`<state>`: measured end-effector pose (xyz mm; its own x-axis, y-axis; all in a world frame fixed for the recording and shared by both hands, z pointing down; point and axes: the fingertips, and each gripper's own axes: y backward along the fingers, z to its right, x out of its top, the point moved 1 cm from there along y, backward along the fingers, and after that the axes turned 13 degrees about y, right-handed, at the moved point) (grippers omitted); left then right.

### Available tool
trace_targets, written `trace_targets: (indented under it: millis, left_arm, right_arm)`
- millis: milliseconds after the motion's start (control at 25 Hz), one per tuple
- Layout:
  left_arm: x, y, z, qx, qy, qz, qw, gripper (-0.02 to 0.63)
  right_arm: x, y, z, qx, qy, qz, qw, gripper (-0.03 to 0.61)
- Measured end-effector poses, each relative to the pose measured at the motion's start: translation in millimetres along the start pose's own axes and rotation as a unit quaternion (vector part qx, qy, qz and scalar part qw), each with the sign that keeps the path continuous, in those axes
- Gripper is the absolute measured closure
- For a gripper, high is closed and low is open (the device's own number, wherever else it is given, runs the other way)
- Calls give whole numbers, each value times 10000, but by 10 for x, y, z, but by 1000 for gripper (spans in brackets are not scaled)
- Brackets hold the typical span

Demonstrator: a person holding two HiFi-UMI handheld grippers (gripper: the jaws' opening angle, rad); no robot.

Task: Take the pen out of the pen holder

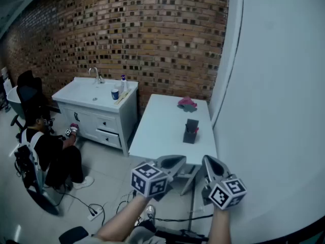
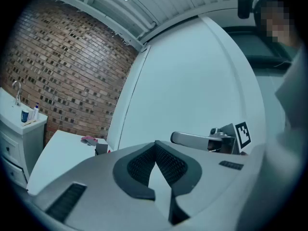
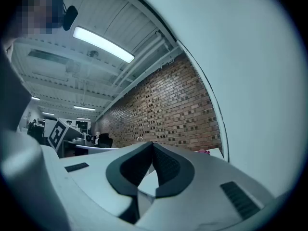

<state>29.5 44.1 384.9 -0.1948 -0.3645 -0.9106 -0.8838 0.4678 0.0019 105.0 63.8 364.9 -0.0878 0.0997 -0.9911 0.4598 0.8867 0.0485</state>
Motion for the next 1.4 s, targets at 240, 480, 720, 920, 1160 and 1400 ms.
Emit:
trace_targets:
  millis: [240,480,720,920,1160,1400]
  left_arm:
    - [65,-184,-82,-22,2,-13,10000,621]
    - [83,-431,-206,-87,64,-85,9999,621]
    - [100,-691,-445,-159,126,-186,9996,621]
    - [173,-907,-684,-207,185,-252,9993,621]
    - [251,-1124,-1102,-207,222,-256,9992,621]
    - [437,-1289,-1530,-281,316,-273,9987,621]
  right_arm:
    - [-40,-98,143,34,-70,24,10000,592]
    - [-71,-205,326,-35,-65,-98,9999,592]
    - [-202,-410,539,-106,-159,-140,9997,592]
    - [-279,-647,727,-133,-186,-220,9995,592]
    - [-441,-1022,939,-201,-229,-316,9990,592]
    - [-490,-1480,1103,-224,-264,-417,9985,592]
